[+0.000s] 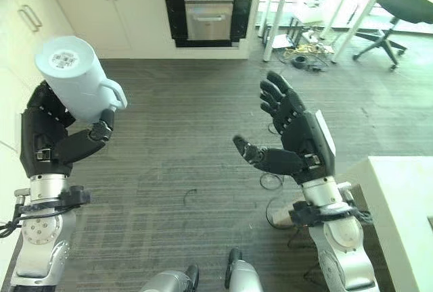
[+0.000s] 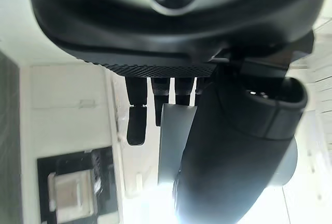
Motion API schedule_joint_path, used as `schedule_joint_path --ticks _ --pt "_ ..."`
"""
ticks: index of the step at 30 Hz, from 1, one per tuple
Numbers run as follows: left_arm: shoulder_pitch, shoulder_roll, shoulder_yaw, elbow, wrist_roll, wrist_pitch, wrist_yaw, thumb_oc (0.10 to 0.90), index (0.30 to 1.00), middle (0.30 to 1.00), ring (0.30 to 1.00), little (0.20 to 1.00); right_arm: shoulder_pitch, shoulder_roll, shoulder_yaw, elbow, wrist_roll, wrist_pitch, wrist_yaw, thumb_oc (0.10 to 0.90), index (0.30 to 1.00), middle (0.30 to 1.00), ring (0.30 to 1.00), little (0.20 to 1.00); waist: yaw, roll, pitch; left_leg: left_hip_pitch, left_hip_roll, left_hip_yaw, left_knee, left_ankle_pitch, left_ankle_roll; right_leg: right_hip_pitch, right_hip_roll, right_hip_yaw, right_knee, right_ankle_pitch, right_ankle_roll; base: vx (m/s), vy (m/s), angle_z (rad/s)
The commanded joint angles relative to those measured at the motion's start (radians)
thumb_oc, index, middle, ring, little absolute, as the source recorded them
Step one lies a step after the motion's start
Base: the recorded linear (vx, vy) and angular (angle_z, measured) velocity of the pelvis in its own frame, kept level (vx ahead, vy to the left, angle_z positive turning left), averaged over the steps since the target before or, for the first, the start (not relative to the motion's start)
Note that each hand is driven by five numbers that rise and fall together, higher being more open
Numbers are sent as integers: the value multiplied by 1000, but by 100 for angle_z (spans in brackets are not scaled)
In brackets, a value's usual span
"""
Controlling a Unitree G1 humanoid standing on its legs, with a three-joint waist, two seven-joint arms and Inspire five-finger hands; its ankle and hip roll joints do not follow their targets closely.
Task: Place the dishes in the dishwasher.
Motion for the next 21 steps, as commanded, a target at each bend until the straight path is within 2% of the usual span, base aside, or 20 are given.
schedule_joint_path --ticks 1,2,4,5,7,11,12,15,21 --pt "-60 71 65 -139 -3 -117 31 400 300 300 300 300 -60 -16 -58 -89 79 -80 8 800 900 900 900 900 -18 -31 -68 -78 113 52 0 15 -58 97 -27 -18 -10 -115 77 10 -208 27" --pt "-63 68 57 -137 -8 -125 26 400 300 300 300 300 -65 -22 -62 -85 72 -88 -2 800 900 900 900 900 -23 -29 -56 -83 143 109 0 33 -71 104 -34 -41 -10 -113 75 -37 -182 30" --pt "-89 63 32 -122 -17 -144 14 400 300 300 300 300 -77 -20 -71 -75 50 -103 -19 800 900 900 900 900 -41 -22 -42 -96 201 183 0 57 -94 112 -47 -86 -10 -110 76 -87 -77 72" --pt "-104 65 22 -106 -19 -155 21 400 300 300 300 300 -84 -18 -74 -67 46 -111 -18 800 900 900 900 900 -48 -18 -39 -100 212 184 0 55 -102 120 -50 -102 -10 -118 77 -88 -1 128" --pt "-107 58 22 -92 -24 -165 39 400 300 300 300 300 -93 -15 -80 -61 58 -110 -7 800 900 900 900 900 -60 -5 -49 -102 203 164 0 42 -98 117 -53 -105 -10 -122 76 -51 84 89" --pt "-101 40 18 -93 -1 -157 30 400 300 300 300 300 -80 2 -72 -71 45 -111 12 800 900 900 900 900 -72 5 -85 -89 187 144 0 13 -95 112 -57 -97 -10 -132 77 24 72 0" --pt "-47 44 -31 -88 23 -172 -91 400 300 300 300 300 -16 26 -54 -39 38 -90 28 800 900 900 900 900 -90 -29 -90 -53 63 226 0 -52 13 83 -34 -31 -10 -111 85 45 26 -14" --pt "-55 44 -34 -73 12 -178 -76 400 300 300 300 300 -11 41 -34 -34 -12 -111 60 800 900 900 900 900 -98 -31 -98 -47 57 215 0 -75 20 70 -23 -23 -10 -112 85 -15 -37 -11" --pt "-66 29 -47 -59 4 -182 -61 400 300 300 300 300 -29 40 -23 -38 -2 -107 55 800 900 900 900 900 -99 -30 -127 -47 75 215 0 -79 9 65 -1 -20 -10 -123 74 -19 -112 -15"
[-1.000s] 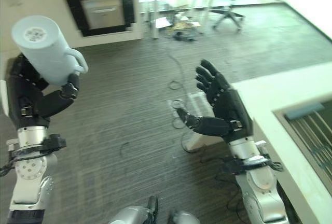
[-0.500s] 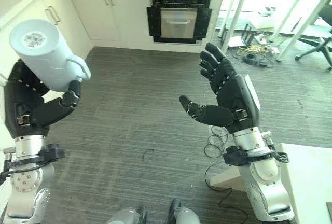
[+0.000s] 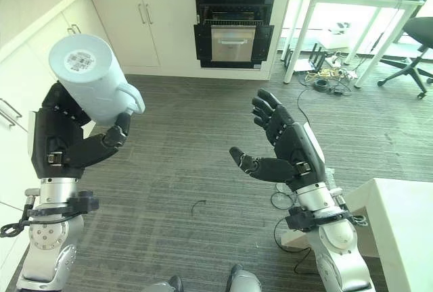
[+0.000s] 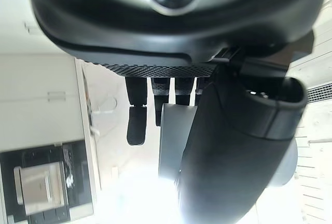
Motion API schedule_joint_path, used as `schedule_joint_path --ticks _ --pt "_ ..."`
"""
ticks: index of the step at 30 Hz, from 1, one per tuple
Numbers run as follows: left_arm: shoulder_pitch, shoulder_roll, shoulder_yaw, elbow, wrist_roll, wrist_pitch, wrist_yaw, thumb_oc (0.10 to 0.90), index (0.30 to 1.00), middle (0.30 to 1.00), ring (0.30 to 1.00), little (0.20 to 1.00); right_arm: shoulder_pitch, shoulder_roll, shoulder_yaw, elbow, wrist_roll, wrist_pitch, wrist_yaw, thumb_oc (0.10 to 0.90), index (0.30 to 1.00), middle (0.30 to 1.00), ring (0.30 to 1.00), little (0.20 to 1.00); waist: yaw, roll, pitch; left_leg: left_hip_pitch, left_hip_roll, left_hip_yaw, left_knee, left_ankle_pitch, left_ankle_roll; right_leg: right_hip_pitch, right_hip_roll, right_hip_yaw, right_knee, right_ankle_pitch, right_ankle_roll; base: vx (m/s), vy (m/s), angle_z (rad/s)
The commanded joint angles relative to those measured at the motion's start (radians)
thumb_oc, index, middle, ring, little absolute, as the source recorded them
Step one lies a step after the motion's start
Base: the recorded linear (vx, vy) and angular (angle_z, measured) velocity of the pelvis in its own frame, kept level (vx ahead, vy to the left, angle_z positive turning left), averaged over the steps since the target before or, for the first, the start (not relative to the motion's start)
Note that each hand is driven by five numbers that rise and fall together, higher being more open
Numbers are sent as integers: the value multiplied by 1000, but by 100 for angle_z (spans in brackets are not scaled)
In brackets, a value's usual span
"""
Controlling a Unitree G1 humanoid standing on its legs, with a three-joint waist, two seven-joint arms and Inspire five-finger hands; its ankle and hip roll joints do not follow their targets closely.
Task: Place the dishes in the dishwasher.
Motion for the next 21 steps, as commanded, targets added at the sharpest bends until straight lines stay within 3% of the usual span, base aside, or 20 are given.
schedule_joint_path --ticks 1,8,9,11,12,13,14,15,18,21 --pt "-67 38 44 -62 10 -121 17 400 300 300 300 300 -105 5 -39 -78 -4 -111 4 800 900 900 900 900 -8 -12 -52 -15 -57 -8 60 -149 69 109 67 35 -97 -85 65 -21 -154 -7" --pt "-77 25 42 -47 22 -128 23 400 300 300 300 300 -137 -3 -35 -65 7 -110 8 800 900 900 900 900 -2 -7 -52 11 -57 6 60 -119 44 114 88 37 -97 -107 34 19 -214 -5" --pt "-77 21 36 -43 19 -141 26 400 300 300 300 300 -141 -16 -35 -58 15 -127 13 800 900 900 900 900 11 -37 -31 33 -89 22 60 -24 29 123 65 50 -97 -101 21 27 -232 -4" --pt "-76 19 31 -42 33 -157 36 400 300 300 300 300 -149 -25 -32 -51 15 -142 19 800 900 900 900 900 20 -50 21 -35 -95 1 231 17 13 141 65 71 -97 -87 0 -2 -219 -14" --pt "-74 17 29 -41 37 -160 40 400 300 300 300 300 -152 -25 -29 -47 12 -146 23 800 900 900 900 900 22 -46 36 -68 -89 -15 262 42 9 145 75 79 -97 -81 -6 109 -108 -27" --pt "-58 12 34 -37 41 -156 34 400 300 300 300 300 -164 -19 -17 -40 10 -138 19 800 900 900 900 900 30 -36 51 -67 -80 -25 130 54 18 164 96 89 -97 -85 -1 228 32 -24" --pt "-27 17 47 -43 42 -151 37 400 300 300 300 300 -164 -9 -10 -40 8 -129 28 800 900 900 900 900 36 -2 53 -112 -29 -35 60 45 5 186 133 95 -97 -105 12 386 151 -31" --pt "6 22 59 -45 28 -153 46 400 300 300 300 300 -138 -9 -14 -53 8 -132 50 800 900 900 900 900 40 32 45 -209 21 -84 60 75 -26 203 176 106 -97 -127 9 333 173 -22" --pt "24 17 63 -38 15 -160 46 400 300 300 300 300 -128 -19 -11 -56 11 -134 50 800 900 900 900 900 55 49 51 -310 21 -173 60 118 -53 230 217 143 -97 -149 -5 289 110 -26" --pt "22 7 62 -37 18 -157 28 400 300 300 300 300 -140 -33 -3 -54 39 -128 48 800 900 900 900 900 59 50 63 -306 4 -173 60 96 -45 253 214 154 -97 -159 -7 302 147 -33"
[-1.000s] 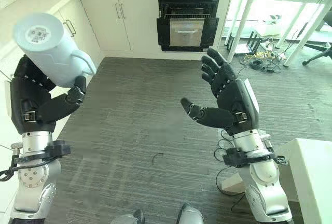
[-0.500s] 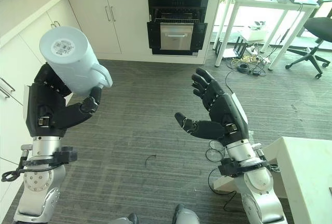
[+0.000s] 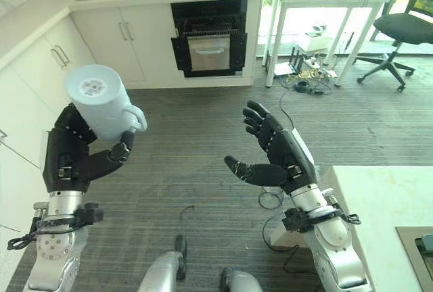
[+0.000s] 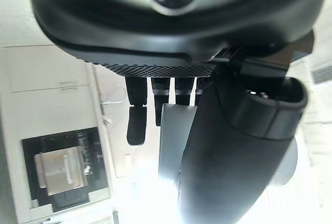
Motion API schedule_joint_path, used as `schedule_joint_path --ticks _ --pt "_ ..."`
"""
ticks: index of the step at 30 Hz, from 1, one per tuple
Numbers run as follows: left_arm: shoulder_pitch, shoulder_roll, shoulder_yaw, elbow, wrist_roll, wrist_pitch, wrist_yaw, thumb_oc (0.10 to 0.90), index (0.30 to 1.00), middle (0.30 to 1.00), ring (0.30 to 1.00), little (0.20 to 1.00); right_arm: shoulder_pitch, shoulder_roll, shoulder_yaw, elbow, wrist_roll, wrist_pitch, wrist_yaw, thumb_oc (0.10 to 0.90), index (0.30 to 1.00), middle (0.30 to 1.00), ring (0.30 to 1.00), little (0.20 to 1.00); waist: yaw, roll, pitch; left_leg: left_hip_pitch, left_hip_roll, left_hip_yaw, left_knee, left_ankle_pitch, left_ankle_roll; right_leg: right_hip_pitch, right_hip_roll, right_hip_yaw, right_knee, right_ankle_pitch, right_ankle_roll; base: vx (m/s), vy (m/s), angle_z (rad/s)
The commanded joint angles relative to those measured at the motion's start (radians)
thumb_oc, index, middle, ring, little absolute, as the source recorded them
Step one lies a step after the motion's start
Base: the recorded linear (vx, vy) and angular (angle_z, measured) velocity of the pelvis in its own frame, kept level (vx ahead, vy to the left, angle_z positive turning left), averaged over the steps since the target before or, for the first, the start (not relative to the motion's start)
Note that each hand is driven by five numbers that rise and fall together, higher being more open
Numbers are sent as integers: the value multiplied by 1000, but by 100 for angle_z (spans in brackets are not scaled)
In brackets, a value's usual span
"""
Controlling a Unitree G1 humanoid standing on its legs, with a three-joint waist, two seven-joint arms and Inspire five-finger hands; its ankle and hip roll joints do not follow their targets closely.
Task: Place the dishes in the dishwasher.
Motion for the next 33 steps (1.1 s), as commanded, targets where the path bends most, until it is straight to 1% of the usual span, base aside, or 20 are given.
schedule_joint_path --ticks 1,2,6,9,10,11,12,13,14,15,16,18,19,21,23,24,28,31,32,33 --pt "-53 49 55 -143 -5 -110 23 400 300 300 300 300 -118 -6 -40 -135 49 -119 13 800 900 900 900 900 19 -14 -26 78 -26 36 8 30 28 180 22 82 -115 -77 153 457 245 -43" --pt "-67 59 52 -141 17 -101 46 400 300 300 300 300 -105 0 -48 -144 93 -116 39 800 900 900 900 900 24 -17 -38 109 -37 34 8 10 38 217 4 79 -115 -95 166 458 238 -44" --pt "-79 85 65 -157 21 -73 26 400 300 300 300 300 -107 13 -42 -158 96 -111 24 800 900 900 900 900 60 -35 -77 135 -55 35 8 -22 67 275 -50 35 -115 -116 200 365 185 -47" --pt "-117 106 64 -157 -1 -37 -16 400 300 300 300 300 -137 40 -27 -152 70 -128 -21 800 900 900 900 900 104 -68 -110 147 -108 -5 8 -42 106 325 -117 -28 -115 -98 246 304 184 -17" --pt "-119 106 65 -156 -5 -34 -22 400 300 300 300 300 -138 43 -27 -152 67 -127 -26 800 900 900 900 900 106 -71 -112 148 -114 -9 8 -43 110 328 -121 -32 -115 -92 249 256 168 6" --pt "-126 106 69 -155 -13 -26 -45 400 300 300 300 300 -143 50 -29 -150 58 -125 -38 800 900 900 900 900 108 -80 -120 154 -134 -16 8 -49 125 341 -134 -45 -115 -35 268 318 222 7" --pt "-134 109 67 -152 -13 -20 -65 400 300 300 300 300 -146 66 -25 -152 54 -123 -46 800 900 900 900 900 91 -76 -127 185 -154 -34 8 -70 148 351 -136 -59 -83 158 297 332 273 18" --pt "-139 110 65 -148 -8 -17 -69 400 300 300 300 300 -143 74 -22 -153 49 -123 -42 800 900 900 900 900 77 -63 -120 211 -160 -47 8 -80 157 289 -132 -44 43 202 302 288 271 51" --pt "-145 111 64 -142 0 -17 -68 400 300 300 300 300 -148 80 -16 -150 44 -122 -35 800 900 900 900 900 64 -55 -113 231 -163 -51 8 -89 163 221 -123 -20 118 207 294 222 215 82" --pt "-155 120 64 -137 4 -7 -51 400 300 300 300 300 -157 88 1 -141 35 -121 -22 800 900 900 900 900 51 -45 -100 262 -162 -37 8 -101 162 130 -123 -48 110 176 268 240 142 66" --pt "-158 124 64 -137 0 -1 -49 400 300 300 300 300 -160 90 8 -135 30 -124 -20 800 900 900 900 900 48 -42 -96 269 -161 -33 8 -101 158 119 -120 -65 73 161 258 274 60 -5" --pt "-168 132 64 -133 -20 4 -45 400 300 300 300 300 -166 83 15 -125 21 -130 -15 800 900 900 900 900 40 -37 -82 290 -157 -27 8 -106 147 110 -109 -105 -115 124 238 228 -97 -58" --pt "-162 131 69 -135 -23 -8 -37 400 300 300 300 300 -161 73 10 -122 33 -138 -3 800 900 900 900 900 30 -55 -62 309 -175 -13 8 -127 148 30 -144 -86 -115 107 249 245 -178 -31" --pt "-136 123 85 -149 -13 -28 -26 400 300 300 300 300 -147 71 -1 -126 55 -146 24 800 900 900 900 900 9 -76 -49 346 -188 12 8 -167 155 -98 -191 -35 -115 176 287 297 -202 -24" --pt "-120 117 84 -165 39 -46 12 400 300 300 300 300 -129 76 -18 -136 67 -156 66 800 900 900 900 900 -17 -77 -38 397 -187 22 8 -204 175 -190 -187 10 -115 214 288 547 -318 9" --pt "-121 120 78 -160 51 -53 34 400 300 300 300 300 -130 52 -24 -139 60 -153 56 800 900 900 900 900 -23 -87 -44 416 -175 47 8 -224 175 -169 -193 -8 -115 193 291 600 -369 19" --pt "-143 124 67 -148 15 -49 36 400 300 300 300 300 -153 27 -29 -151 47 -117 11 800 900 900 900 900 -27 -102 -65 458 -148 77 8 -254 171 -148 -209 -36 -115 193 301 361 -267 36" --pt "-126 93 65 -163 -8 -61 7 400 300 300 300 300 -142 12 -68 -149 73 -91 31 800 900 900 900 900 -36 -100 -106 551 -139 75 8 -282 147 -114 -197 -57 -115 169 267 418 -252 30" --pt "-121 87 64 -169 -9 -56 8 400 300 300 300 300 -134 9 -75 -149 73 -86 38 800 900 900 900 900 -36 -96 -115 567 -137 74 8 -250 137 -106 -188 -59 -115 158 257 337 -199 38" --pt "-113 80 65 -174 -8 -50 8 400 300 300 300 300 -127 0 -83 -152 71 -82 46 800 900 900 900 900 -33 -95 -124 595 -141 71 8 -173 120 -94 -176 -51 -115 140 240 328 -195 39"
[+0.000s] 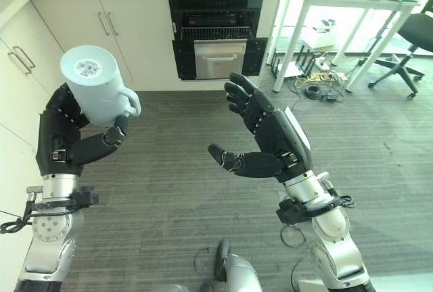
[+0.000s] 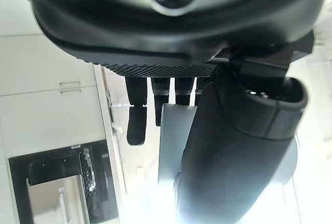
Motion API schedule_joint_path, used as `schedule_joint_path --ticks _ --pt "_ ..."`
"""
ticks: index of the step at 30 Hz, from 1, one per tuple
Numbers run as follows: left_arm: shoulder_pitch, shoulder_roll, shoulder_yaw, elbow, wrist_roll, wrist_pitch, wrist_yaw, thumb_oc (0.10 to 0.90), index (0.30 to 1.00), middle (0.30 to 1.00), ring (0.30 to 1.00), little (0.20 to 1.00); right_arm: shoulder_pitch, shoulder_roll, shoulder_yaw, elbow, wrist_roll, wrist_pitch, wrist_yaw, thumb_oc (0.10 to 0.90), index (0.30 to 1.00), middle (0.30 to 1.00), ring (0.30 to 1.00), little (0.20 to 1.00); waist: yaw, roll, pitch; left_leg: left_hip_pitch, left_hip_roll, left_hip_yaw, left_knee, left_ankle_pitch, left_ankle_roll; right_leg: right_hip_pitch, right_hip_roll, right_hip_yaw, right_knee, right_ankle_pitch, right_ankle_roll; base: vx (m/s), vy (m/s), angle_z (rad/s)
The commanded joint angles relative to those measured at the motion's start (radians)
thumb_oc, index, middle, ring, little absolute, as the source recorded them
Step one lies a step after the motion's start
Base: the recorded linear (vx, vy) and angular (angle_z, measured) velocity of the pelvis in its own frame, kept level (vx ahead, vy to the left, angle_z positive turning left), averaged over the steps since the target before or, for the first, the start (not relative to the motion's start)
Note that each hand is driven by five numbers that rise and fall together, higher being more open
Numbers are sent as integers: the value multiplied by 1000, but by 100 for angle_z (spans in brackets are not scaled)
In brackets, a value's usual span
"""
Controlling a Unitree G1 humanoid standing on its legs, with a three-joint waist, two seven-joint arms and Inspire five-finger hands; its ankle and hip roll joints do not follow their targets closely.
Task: Place the dishes in the dishwasher.
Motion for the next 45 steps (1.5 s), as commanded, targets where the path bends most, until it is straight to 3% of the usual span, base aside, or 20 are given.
schedule_joint_path --ticks 1,2,3,4,6,7,8,10,12,15,20,23,24,26,30,31,34,37,41,45 --pt "11 58 40 -168 -7 -123 -5 400 300 300 300 300 -29 3 -95 -56 31 -63 19 800 900 900 900 900 4 -67 -120 -17 150 100 166 70 -76 44 -123 68 -109 -19 165 308 -190 42" --pt "21 53 41 -175 -1 -117 -3 400 300 300 300 300 -16 -4 -102 -62 34 -64 32 800 900 900 900 900 8 -70 -113 -52 150 109 219 132 -94 71 -117 78 -109 -38 149 264 -209 21" --pt "32 42 39 -180 -9 -112 -23 400 300 300 300 300 9 -5 -117 -69 36 -65 36 800 900 900 900 900 16 -85 -94 -163 157 159 331 163 -108 121 -125 68 -109 -60 129 167 -159 11" --pt "32 40 38 -179 -10 -112 -27 400 300 300 300 300 12 -5 -119 -70 35 -64 33 800 900 900 900 900 17 -86 -91 -182 161 165 343 158 -107 127 -125 64 -109 -64 128 220 -131 6" --pt "45 33 37 -163 -14 -130 -43 400 300 300 300 300 9 -5 -118 -60 35 -60 25 800 900 900 900 900 26 -88 -69 -218 172 209 246 127 -88 166 -122 55 -109 -90 132 228 3 16" --pt "63 32 39 -162 -14 -142 -44 400 300 300 300 300 3 2 -110 -56 27 -54 24 800 900 900 900 900 30 -74 -60 -238 184 215 166 105 -83 175 -103 62 -109 -100 139 349 149 8" --pt "101 32 43 -172 3 -163 -40 400 300 300 300 300 3 15 -89 -56 7 -62 20 800 900 900 900 900 45 -24 -52 -386 247 150 166 109 -114 201 -37 83 -109 -127 139 465 174 -39" --pt "110 36 38 -176 6 -173 -36 400 300 300 300 300 9 15 -73 -66 -7 -80 6 800 900 900 900 900 67 -9 -47 -504 267 75 166 182 -151 239 2 102 -109 -164 121 433 142 -50" --pt "98 43 32 -164 9 -183 -26 400 300 300 300 300 -11 -8 -53 -64 8 -91 -15 800 900 900 900 900 77 -5 -42 -538 267 79 166 178 -152 262 2 95 -109 -190 118 337 159 -25" --pt "52 61 30 -142 29 -167 13 400 300 300 300 300 -28 0 -39 -52 32 -99 20 800 900 900 900 900 82 -4 -58 -501 268 82 166 158 -130 310 -35 68 -109 -207 138 356 209 -44" --pt "-15 90 44 -146 20 -117 -31 400 300 300 300 300 -30 32 -35 -70 33 -90 -4 800 900 900 900 900 126 -37 -96 -466 221 59 166 125 -86 403 -115 4 -109 -200 200 334 163 -44" --pt "-27 89 46 -144 10 -108 -58 400 300 300 300 300 -46 49 -30 -60 23 -86 -31 800 900 900 900 900 139 -49 -109 -458 186 39 166 117 -62 438 -140 -24 -109 -120 218 272 161 7" --pt "-38 91 40 -142 17 -102 -64 400 300 300 300 300 -53 70 -22 -57 18 -85 -36 800 900 900 900 900 136 -52 -114 -436 153 20 166 96 -39 476 -137 -24 -91 -1 233 287 205 18" --pt "-53 86 20 -141 49 -93 -49 400 300 300 300 300 -64 92 2 -58 6 -82 -37 800 900 900 900 900 106 -24 -106 -391 142 -3 166 79 -20 344 -120 24 86 59 222 271 235 21" --pt "-77 103 11 -134 61 -81 -10 400 300 300 300 300 -80 102 35 -37 6 -85 -17 800 900 900 900 900 106 -11 -90 -362 175 35 166 74 -39 313 -148 -59 -109 -10 183 173 -18 9" --pt "-83 109 8 -133 71 -81 4 400 300 300 300 300 -90 101 42 -28 14 -91 -14 800 900 900 900 900 107 -20 -78 -353 177 53 166 67 -44 278 -172 -63 -109 -27 186 134 -225 -12" --pt "-73 122 18 -129 89 -95 36 400 300 300 300 300 -112 104 47 -21 38 -96 17 800 900 900 900 900 83 -49 -47 -303 179 96 166 15 -47 76 -275 5 -109 66 241 170 -232 -48" --pt "-63 120 19 -131 102 -103 61 400 300 300 300 300 -116 108 52 -41 36 -88 31 800 900 900 900 900 73 -58 -31 -253 177 86 166 -33 -28 -58 -289 88 -109 77 256 355 -318 -12" --pt "-52 115 11 -133 92 -106 59 400 300 300 300 300 -121 69 52 -50 64 -74 -3 800 900 900 900 900 74 -88 -49 -176 200 64 166 -74 -35 -12 -274 95 -109 68 268 527 -557 39" --pt "-15 103 26 -157 71 -98 29 400 300 300 300 300 -103 39 11 -68 105 -28 12 800 900 900 900 900 51 -82 -92 -90 235 66 166 -102 -69 14 -235 79 -109 46 253 338 -309 42"
